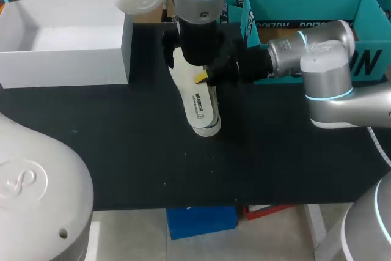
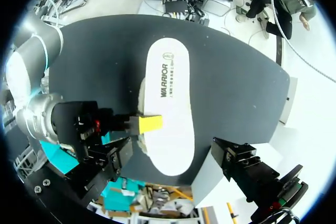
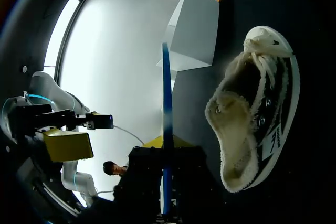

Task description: Take the shoe out of the shoebox, open the shoe tongue, remove and reinsert the insole, then place the shoe into the shoebox

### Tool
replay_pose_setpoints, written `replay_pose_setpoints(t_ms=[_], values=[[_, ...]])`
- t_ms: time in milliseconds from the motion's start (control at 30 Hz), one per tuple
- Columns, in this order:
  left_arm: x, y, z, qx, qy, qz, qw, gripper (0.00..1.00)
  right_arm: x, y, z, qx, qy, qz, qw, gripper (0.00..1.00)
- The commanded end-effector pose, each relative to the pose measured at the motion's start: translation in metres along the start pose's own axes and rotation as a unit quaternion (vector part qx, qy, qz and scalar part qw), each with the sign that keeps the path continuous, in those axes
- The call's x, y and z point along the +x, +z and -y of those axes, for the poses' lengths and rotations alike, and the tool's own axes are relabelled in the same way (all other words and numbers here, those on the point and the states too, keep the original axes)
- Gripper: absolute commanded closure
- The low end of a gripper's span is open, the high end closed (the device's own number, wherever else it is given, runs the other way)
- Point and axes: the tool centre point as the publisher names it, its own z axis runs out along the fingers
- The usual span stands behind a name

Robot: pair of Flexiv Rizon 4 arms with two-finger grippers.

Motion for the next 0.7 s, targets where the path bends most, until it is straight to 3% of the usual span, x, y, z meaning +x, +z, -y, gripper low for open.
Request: replay_pose_setpoints(t_ms=[33, 700], values=[[-0.001, 0.008, -0.017, 0.011, -0.005, 0.015, 1.000, 0.00, -0.001, 0.001, -0.001, 0.000, 0.000, 0.000, 1.000, 1.00], [-0.001, 0.049, -0.082, 0.023, -0.034, 0.064, 0.997, 0.00, -0.001, 0.001, -0.001, 0.000, 0.000, 0.000, 1.000, 1.00]])
